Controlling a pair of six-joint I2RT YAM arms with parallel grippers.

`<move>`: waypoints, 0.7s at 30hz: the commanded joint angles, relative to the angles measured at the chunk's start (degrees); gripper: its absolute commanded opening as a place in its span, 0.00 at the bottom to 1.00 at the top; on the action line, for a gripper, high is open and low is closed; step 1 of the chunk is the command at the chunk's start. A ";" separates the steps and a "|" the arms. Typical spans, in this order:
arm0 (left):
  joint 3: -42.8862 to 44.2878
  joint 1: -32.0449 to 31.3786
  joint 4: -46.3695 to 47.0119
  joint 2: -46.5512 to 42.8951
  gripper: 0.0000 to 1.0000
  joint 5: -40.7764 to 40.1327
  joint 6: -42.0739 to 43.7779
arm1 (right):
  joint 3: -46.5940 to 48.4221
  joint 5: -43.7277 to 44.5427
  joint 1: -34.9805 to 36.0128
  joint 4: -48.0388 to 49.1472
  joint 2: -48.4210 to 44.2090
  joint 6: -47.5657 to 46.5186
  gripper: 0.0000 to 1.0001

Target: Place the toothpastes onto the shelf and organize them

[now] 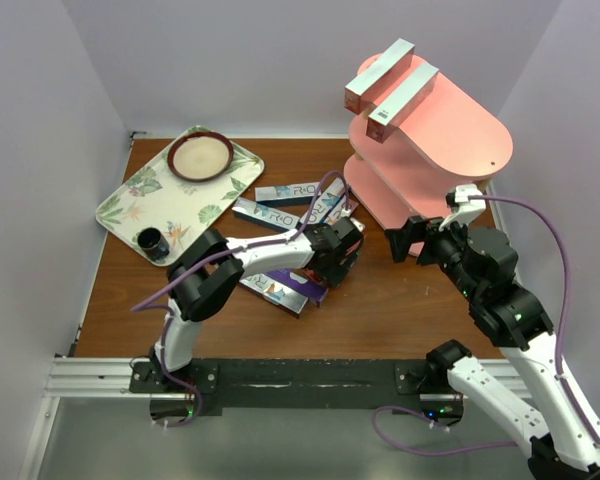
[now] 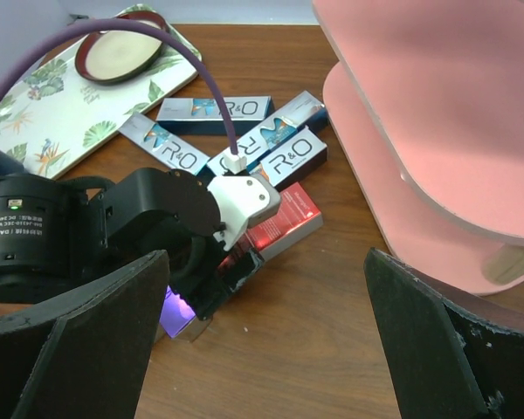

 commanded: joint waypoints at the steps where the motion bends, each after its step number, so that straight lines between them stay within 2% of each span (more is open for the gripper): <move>1: 2.65 -0.66 1.53 1.14 0.78 -0.31 -0.35 | 0.04 0.01 -0.15 1.58 -0.50 -0.59 0.98; 6: 1.86 -1.36 1.97 0.26 0.67 0.56 -0.44 | 0.04 0.45 -0.07 1.05 -0.59 -1.12 0.98; 11: -0.68 -1.62 3.90 -3.34 0.51 3.02 -0.61 | -0.05 0.45 -0.15 1.40 -0.59 -1.29 0.98; 21: -8.33 -1.54 11.46 -17.92 0.46 3.38 -5.00 | -0.23 -1.66 -0.15 2.02 -0.85 -1.38 0.98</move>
